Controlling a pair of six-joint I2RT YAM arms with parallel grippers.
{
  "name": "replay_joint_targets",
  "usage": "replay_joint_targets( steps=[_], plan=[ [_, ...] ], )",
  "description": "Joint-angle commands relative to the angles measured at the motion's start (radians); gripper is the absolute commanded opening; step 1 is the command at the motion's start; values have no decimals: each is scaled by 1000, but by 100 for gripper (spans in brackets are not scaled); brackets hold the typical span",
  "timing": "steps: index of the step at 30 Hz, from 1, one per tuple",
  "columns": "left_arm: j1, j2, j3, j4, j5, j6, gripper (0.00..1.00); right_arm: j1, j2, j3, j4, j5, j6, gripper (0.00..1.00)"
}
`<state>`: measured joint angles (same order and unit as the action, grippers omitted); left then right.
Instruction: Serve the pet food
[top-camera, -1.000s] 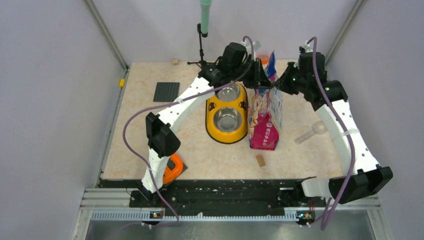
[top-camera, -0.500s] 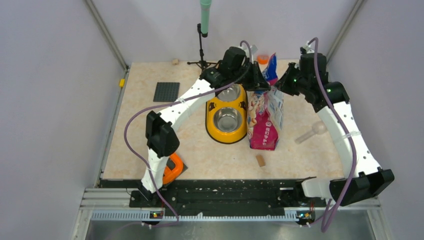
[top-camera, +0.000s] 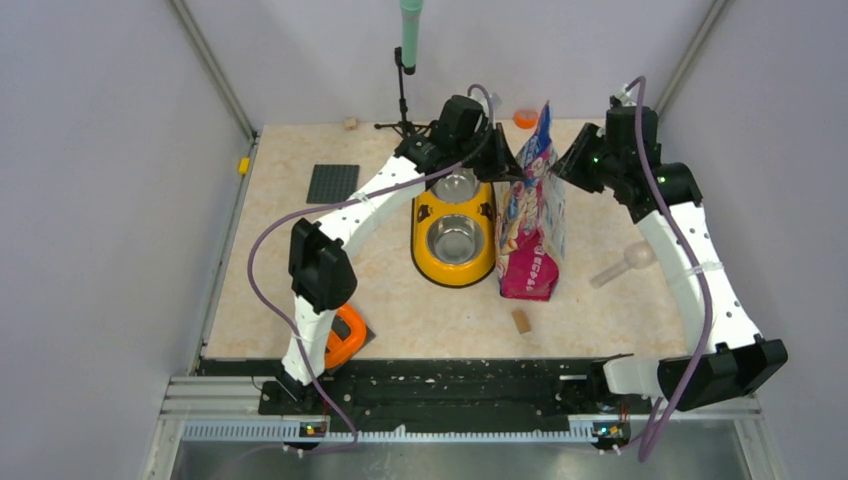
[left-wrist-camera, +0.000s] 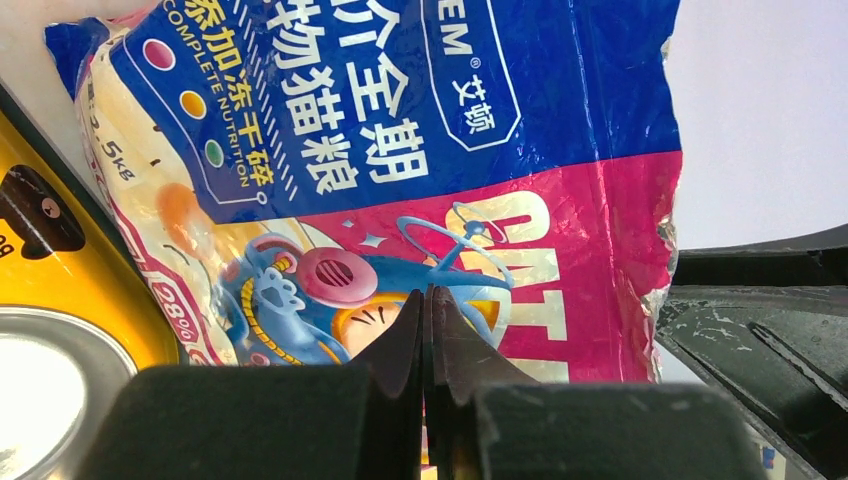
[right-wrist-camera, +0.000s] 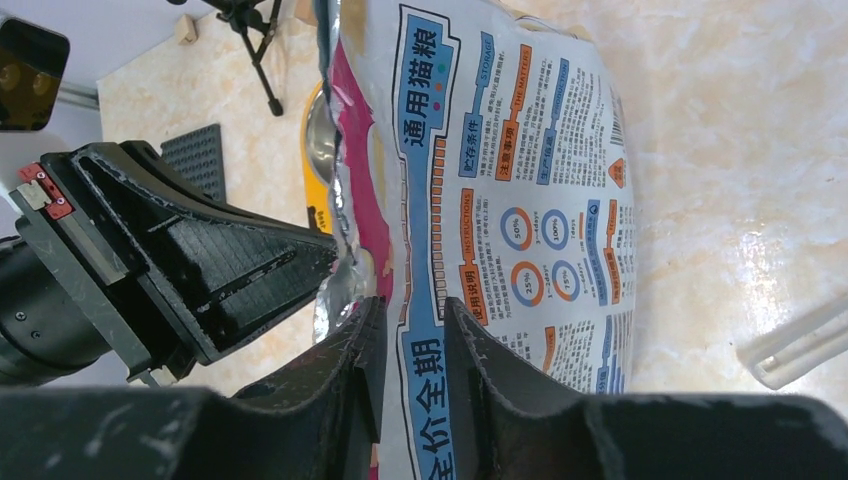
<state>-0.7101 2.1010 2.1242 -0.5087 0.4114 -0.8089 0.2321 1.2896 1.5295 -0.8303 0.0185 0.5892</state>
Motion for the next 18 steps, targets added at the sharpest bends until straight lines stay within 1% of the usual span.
replay_joint_targets(
  steps=[1, 4, 11, 18],
  plan=[
    [6, -62, -3, 26, 10, 20, 0, -11, 12, 10, 12, -51, 20, 31],
    [8, -61, -3, 27, 20, 19, 0, -13, 16, 10, 28, -73, 35, 33],
    [10, -70, -9, 23, 13, 20, 0, -17, -30, 25, 75, -42, 54, 33],
    [17, -79, -9, 24, 12, 23, 0, -17, -13, 37, 76, -72, 42, 36]
  ],
)
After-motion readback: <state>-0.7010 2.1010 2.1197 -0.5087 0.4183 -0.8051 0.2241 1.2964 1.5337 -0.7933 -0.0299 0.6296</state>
